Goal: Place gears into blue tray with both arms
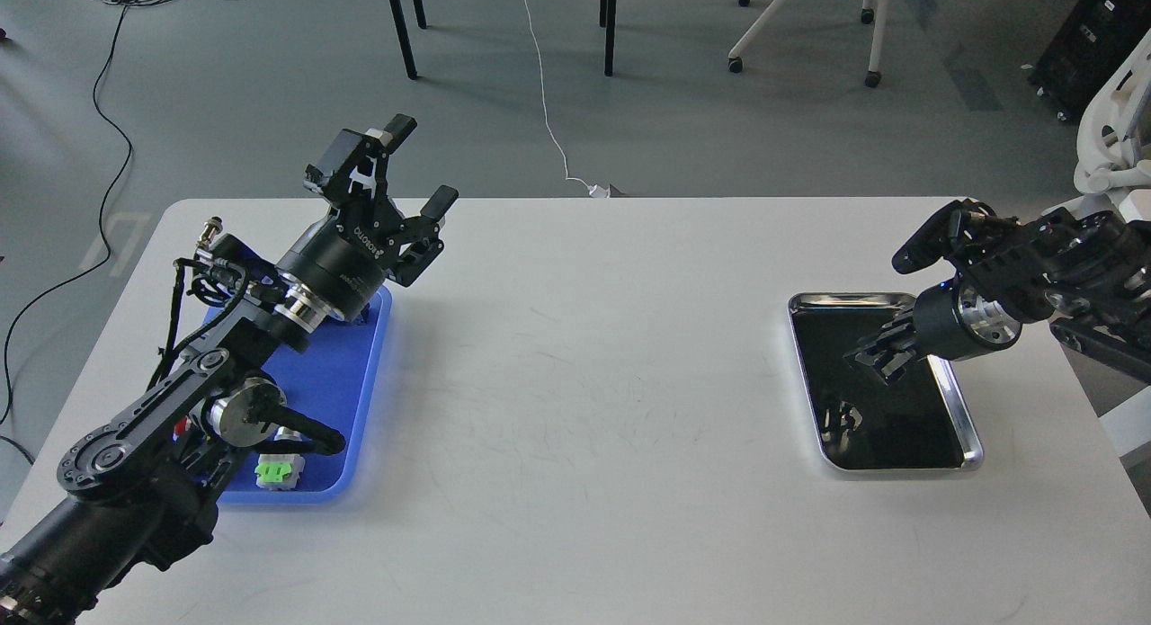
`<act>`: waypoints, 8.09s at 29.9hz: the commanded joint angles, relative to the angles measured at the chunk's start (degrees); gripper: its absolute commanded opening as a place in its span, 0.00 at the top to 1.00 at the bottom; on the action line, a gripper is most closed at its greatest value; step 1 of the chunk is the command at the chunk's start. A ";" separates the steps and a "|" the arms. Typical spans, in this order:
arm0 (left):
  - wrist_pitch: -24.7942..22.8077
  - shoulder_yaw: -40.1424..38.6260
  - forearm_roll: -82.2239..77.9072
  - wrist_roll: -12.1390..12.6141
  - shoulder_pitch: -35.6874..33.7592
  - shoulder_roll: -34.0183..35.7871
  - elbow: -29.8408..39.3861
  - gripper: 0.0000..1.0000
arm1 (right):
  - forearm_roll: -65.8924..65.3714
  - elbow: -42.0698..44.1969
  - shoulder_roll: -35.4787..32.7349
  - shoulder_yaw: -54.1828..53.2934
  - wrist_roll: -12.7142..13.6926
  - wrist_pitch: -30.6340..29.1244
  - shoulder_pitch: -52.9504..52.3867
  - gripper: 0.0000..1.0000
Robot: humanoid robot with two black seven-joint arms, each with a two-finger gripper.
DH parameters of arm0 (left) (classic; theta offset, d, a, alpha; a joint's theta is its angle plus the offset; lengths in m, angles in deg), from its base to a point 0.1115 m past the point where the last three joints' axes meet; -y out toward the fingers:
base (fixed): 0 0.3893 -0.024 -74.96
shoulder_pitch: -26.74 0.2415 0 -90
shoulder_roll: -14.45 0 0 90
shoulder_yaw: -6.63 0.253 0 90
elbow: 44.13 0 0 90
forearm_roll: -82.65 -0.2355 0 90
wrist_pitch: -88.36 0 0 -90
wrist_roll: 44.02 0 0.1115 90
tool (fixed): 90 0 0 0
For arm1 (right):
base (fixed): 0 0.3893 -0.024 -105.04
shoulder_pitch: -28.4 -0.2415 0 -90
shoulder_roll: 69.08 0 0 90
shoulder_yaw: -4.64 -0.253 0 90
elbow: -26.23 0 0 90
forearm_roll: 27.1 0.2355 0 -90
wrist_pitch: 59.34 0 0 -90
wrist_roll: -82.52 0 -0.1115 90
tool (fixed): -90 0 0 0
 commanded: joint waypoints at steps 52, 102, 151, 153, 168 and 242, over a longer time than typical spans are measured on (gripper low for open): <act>0.00 0.27 -0.09 0.00 0.88 0.19 0.00 0.02 | 18.64 15.69 35.63 5.21 -0.01 0.01 0.66 0.03; 0.34 40.16 -85.36 -7.96 -27.15 -6.91 -10.44 0.04 | 107.68 9.89 2.58 -42.78 -0.01 1.82 43.11 0.02; 3.25 44.65 -85.36 -7.96 -24.79 -8.51 -21.18 0.85 | 107.68 9.80 1.88 -43.48 -0.01 1.82 44.34 0.02; 3.34 44.57 -85.36 -7.96 -24.79 -8.51 -21.18 0.86 | 107.68 9.71 1.96 -43.48 -0.01 1.82 44.34 0.02; 5.27 37.80 -85.36 -7.96 -27.86 7.55 -11.70 0.85 | 107.68 9.54 2.67 -43.31 -0.01 1.90 44.43 0.02; -0.53 -7.29 -1.84 0.44 7.38 -1.92 -6.24 0.02 | 106.10 8.92 4.60 -41.28 -0.01 1.55 40.04 0.01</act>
